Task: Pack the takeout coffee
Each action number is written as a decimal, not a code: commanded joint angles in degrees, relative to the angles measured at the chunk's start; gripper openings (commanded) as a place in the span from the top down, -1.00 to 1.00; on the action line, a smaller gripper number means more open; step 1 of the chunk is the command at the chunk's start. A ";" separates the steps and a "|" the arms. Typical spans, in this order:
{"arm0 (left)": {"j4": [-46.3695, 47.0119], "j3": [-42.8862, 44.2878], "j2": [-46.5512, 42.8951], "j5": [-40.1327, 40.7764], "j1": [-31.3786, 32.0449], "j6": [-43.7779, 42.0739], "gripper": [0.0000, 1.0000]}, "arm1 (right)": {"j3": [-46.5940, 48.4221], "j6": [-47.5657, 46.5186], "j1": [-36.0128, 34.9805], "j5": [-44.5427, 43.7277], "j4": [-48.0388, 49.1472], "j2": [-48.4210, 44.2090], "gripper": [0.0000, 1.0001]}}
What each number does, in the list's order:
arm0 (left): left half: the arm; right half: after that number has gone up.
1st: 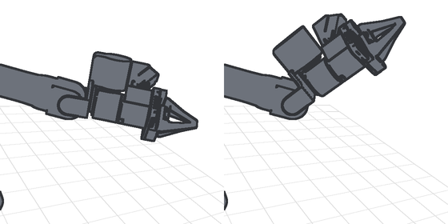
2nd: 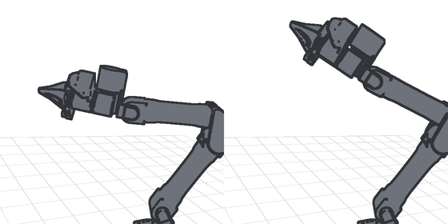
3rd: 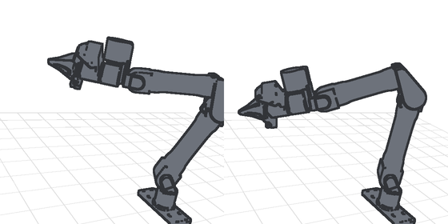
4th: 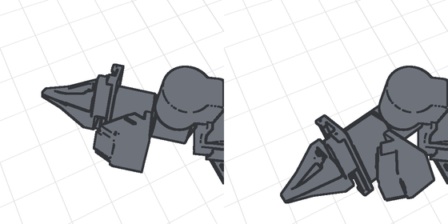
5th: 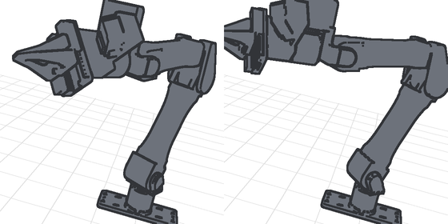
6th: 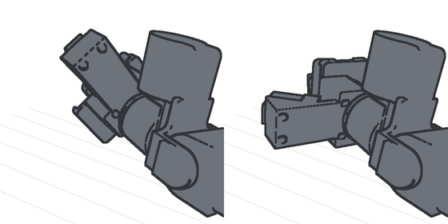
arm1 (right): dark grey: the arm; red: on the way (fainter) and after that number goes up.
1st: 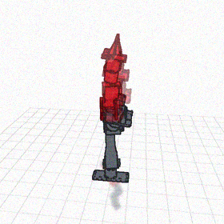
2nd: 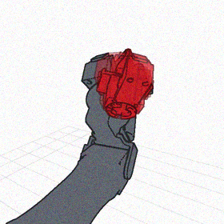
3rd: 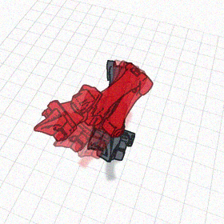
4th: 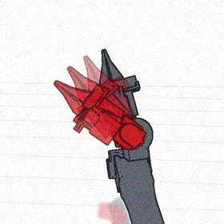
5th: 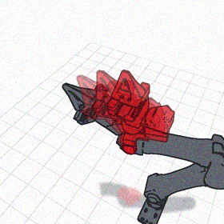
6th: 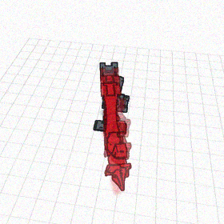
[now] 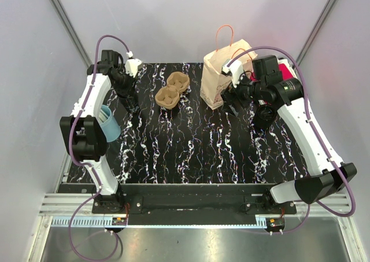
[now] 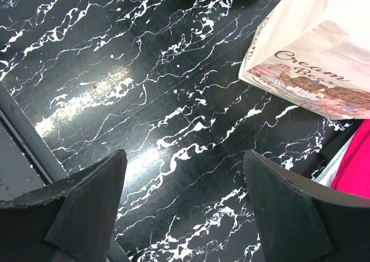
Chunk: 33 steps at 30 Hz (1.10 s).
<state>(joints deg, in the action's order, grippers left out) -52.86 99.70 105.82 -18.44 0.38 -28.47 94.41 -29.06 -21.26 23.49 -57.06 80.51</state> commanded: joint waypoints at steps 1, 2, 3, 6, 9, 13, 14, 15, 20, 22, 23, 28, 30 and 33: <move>1.71 -0.12 0.35 0.24 -0.38 -0.36 0.51 | -0.10 0.41 -0.01 0.42 1.95 -1.85 -0.75; 1.71 -0.12 0.44 0.24 -0.30 -0.45 0.51 | -0.10 0.41 -0.10 0.33 1.95 -1.85 -0.75; 1.62 -0.03 0.53 0.24 -0.29 -0.45 0.51 | -0.19 0.41 -0.01 0.42 1.86 -1.85 -0.75; 1.62 -0.21 0.88 0.59 -0.29 -0.45 0.51 | -0.19 0.41 -0.10 0.51 1.86 -1.76 -0.75; 1.71 0.05 1.23 0.59 -0.29 -0.45 0.50 | -0.19 0.49 -0.10 0.60 2.04 -1.76 -0.75; 1.62 0.23 1.41 0.51 -0.29 -0.36 0.53 | -0.10 0.41 -0.10 0.60 1.95 -1.67 -0.75; 1.62 0.14 1.41 0.59 -0.29 -0.27 0.53 | -0.10 0.49 -0.10 0.60 2.04 -1.67 -0.75; 1.79 0.40 1.49 0.68 -0.29 -0.27 0.53 | -0.10 0.41 -0.01 0.51 2.04 -1.59 -0.75; 1.80 0.41 1.49 0.95 -0.29 -0.18 0.75 | -0.10 0.41 -0.01 0.51 1.95 -1.50 -0.75; 1.80 0.32 1.32 0.95 -0.29 -0.10 0.77 | 0.07 0.32 -0.01 0.51 2.04 -1.50 -0.75; 1.80 0.49 1.32 0.86 -0.29 -0.01 0.78 | 0.07 0.41 -0.01 0.60 2.04 -1.41 -0.75; 1.80 0.49 0.97 0.68 -0.29 -0.01 0.87 | 0.16 0.32 -0.10 0.68 1.95 -1.41 -0.75; 1.80 0.58 0.88 0.68 -0.29 -0.01 0.99 | 0.25 0.32 -0.10 0.60 1.95 -1.41 -0.75; 1.80 0.85 0.70 0.68 -0.29 0.08 1.00 | 0.34 0.32 -0.01 0.68 1.95 -1.32 -0.75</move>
<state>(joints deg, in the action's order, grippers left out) -52.80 99.70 107.44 -18.22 0.38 -28.47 94.13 -29.06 -21.26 23.51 -56.84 80.51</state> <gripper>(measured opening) 0.013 0.875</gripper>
